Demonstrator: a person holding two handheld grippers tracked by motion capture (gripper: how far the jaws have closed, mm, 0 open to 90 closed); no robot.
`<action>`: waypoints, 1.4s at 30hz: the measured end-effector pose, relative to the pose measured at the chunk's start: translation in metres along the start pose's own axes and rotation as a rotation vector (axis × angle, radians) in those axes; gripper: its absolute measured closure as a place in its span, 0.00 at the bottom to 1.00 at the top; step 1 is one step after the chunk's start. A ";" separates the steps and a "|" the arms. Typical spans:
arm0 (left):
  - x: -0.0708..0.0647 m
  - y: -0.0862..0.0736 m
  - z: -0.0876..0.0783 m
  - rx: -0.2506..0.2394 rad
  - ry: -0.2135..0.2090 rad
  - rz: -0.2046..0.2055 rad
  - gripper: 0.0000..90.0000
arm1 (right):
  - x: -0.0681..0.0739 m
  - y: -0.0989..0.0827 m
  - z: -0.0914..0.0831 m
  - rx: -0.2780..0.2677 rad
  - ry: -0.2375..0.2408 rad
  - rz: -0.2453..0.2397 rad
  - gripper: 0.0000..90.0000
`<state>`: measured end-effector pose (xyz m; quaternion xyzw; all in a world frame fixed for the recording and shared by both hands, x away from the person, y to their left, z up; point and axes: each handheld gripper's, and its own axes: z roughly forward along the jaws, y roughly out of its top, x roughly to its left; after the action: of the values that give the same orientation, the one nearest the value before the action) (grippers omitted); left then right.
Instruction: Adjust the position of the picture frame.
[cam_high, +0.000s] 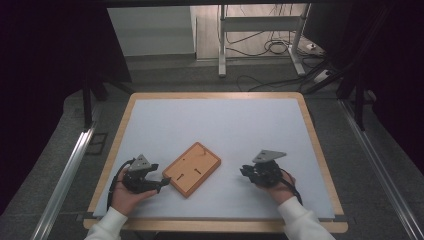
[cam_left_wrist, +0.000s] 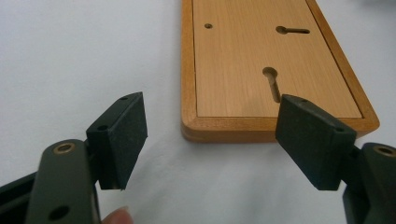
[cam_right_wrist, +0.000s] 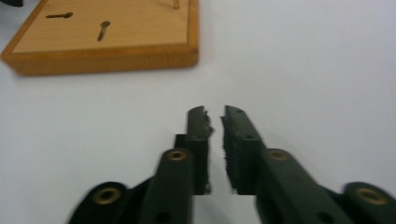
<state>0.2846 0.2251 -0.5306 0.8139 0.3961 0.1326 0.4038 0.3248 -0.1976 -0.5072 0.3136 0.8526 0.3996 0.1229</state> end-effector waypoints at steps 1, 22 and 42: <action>0.000 0.000 0.000 0.000 0.000 0.000 0.27 | 0.000 0.000 0.000 0.000 0.000 0.000 0.81; 0.038 0.000 -0.003 -0.012 0.048 -0.038 1.00 | -0.019 -0.050 -0.043 -0.022 -0.106 0.107 0.38; 0.031 0.001 0.017 0.087 -0.041 0.066 1.00 | -0.021 -0.051 -0.042 -0.022 -0.130 0.108 0.38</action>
<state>0.3143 0.2386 -0.5435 0.8459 0.3661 0.1118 0.3713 0.2994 -0.2615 -0.5194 0.3830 0.8203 0.3936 0.1597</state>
